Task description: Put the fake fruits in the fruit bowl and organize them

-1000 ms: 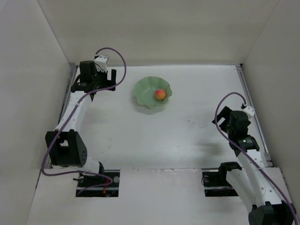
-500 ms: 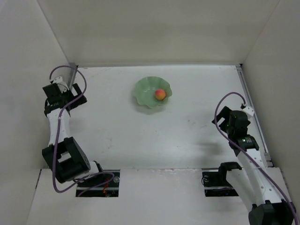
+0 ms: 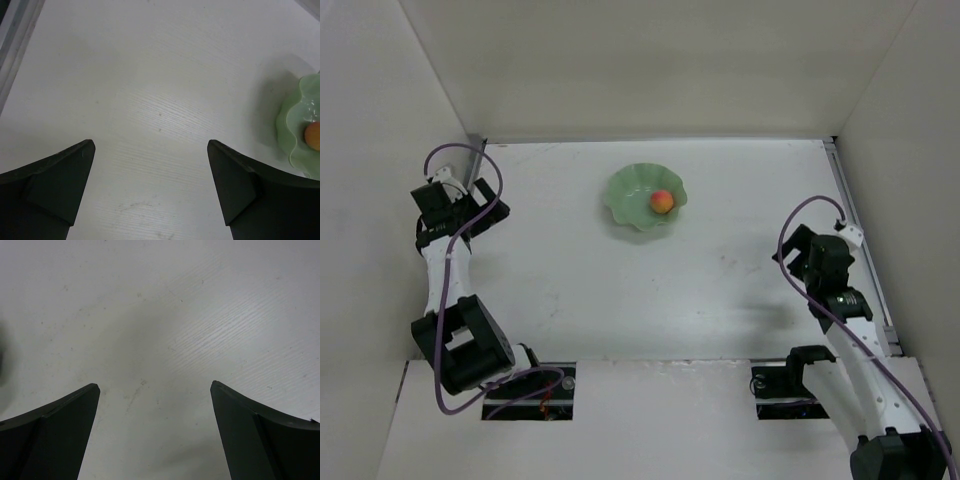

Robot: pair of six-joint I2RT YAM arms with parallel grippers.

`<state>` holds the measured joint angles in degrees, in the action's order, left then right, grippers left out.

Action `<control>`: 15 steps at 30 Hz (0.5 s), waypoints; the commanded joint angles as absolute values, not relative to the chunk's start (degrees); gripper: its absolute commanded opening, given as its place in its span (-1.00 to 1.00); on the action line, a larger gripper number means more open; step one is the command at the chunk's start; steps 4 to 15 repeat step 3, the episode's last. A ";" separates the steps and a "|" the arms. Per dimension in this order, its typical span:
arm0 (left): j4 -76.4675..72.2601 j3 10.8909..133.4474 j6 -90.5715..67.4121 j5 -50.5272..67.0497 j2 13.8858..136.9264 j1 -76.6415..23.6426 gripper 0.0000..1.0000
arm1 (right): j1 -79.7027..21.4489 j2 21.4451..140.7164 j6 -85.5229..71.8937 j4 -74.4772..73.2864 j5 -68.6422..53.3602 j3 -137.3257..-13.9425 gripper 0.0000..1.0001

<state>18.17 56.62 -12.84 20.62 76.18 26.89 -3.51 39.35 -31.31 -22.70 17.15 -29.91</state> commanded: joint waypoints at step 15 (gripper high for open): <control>16.09 57.48 -13.97 22.23 73.65 27.20 1.00 | -4.00 39.29 -31.73 -19.78 17.67 -29.71 1.00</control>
